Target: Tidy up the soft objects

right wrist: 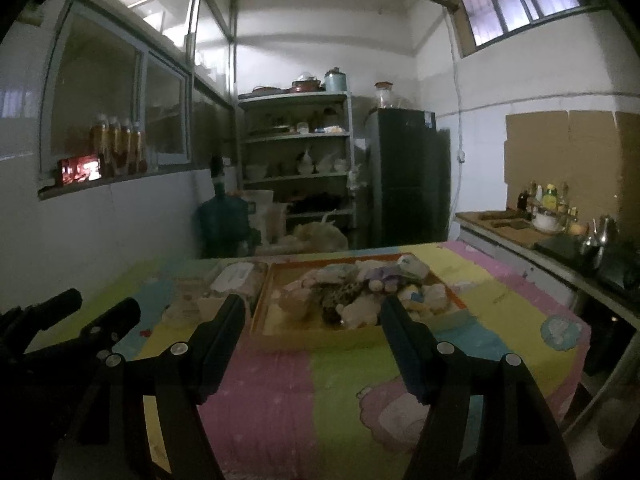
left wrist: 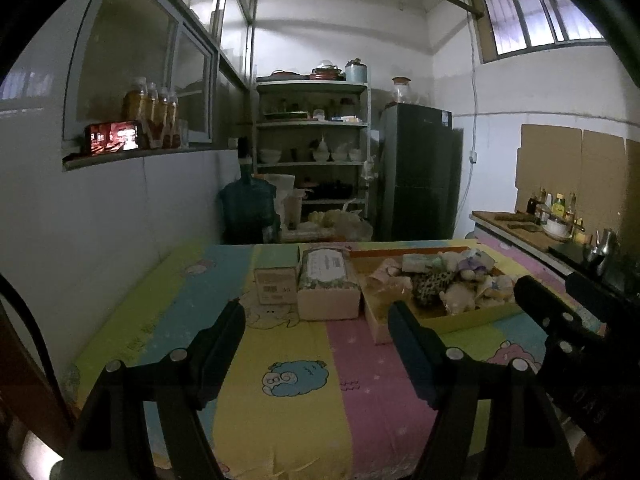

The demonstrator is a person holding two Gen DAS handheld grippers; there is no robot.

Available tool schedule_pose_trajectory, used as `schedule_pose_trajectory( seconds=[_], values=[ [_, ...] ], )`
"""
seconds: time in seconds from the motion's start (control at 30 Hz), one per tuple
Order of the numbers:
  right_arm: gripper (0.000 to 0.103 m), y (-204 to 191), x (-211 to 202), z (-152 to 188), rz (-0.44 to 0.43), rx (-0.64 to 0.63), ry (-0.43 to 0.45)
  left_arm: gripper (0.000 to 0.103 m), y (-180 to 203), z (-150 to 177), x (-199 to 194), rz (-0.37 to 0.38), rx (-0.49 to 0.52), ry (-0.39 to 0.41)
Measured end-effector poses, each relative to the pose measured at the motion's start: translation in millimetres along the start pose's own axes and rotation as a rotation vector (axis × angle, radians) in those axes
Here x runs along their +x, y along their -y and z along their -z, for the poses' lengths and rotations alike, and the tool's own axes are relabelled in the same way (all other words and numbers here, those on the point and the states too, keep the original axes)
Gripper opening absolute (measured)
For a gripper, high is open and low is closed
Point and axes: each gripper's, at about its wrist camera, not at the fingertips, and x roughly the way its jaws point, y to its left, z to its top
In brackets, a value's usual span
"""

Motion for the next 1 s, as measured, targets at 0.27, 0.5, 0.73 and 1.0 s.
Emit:
schedule_pose_trajectory(
  seconds=[0.27,0.5,0.73,1.0],
  values=[
    [0.072,-6.4,-5.9,3.0,-0.004,-0.018,-0.005,0.074,-7.0,5.2,-5.7,-0.001,-0.019,-0.004],
    [0.072,-12.0,-7.7,2.9,-0.01,-0.03,-0.001,0.074,-12.3,6.2,-8.4,-0.007,-0.03,0.005],
    [0.072,-12.8,-8.7,3.2,-0.02,-0.033,-0.005,0.074,-12.9,6.8,-8.7,-0.015,-0.035,0.007],
    [0.072,-13.7,-8.7,3.0,-0.021,-0.033,-0.006,0.074,-13.4,6.7,-8.7,-0.016,-0.035,0.007]
  ],
)
